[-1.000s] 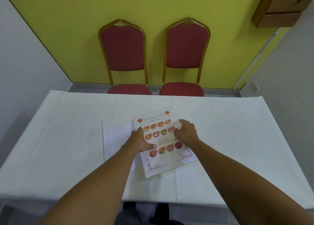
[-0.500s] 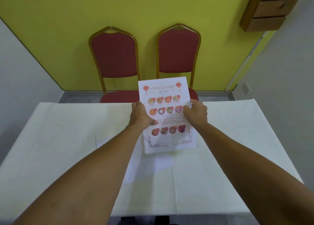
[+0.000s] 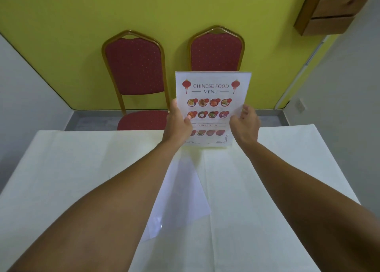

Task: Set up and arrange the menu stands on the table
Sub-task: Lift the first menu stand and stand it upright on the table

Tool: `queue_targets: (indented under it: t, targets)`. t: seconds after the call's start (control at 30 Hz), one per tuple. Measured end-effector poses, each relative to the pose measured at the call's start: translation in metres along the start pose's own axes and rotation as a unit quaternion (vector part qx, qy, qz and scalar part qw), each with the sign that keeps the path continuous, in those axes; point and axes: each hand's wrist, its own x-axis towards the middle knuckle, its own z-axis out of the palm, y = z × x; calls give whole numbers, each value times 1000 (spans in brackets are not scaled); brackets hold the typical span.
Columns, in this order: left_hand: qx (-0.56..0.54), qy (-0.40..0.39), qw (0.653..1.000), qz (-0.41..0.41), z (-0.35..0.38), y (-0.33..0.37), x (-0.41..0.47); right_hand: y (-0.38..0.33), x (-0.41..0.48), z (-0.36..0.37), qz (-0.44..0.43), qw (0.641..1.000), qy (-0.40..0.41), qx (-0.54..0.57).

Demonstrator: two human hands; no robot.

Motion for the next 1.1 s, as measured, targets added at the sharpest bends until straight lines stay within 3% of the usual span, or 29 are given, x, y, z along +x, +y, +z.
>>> queue_targets:
  t: [0.2,0.37,0.63,1.1]
  targets:
    - [-7,4,1000,6,14,-19,1,24,3,5,-14,999,26,24]
    - [-31,1,999,6,21,-35,1,32,1,7,-37,999,-3,32]
    - [4,-83,995,-56,31,-64,-6,66,-9,11,22,996,-89,-4]
    - [16,-117,990,-74,37,-56,-7,74,-4,8,35,996,-86,-13]
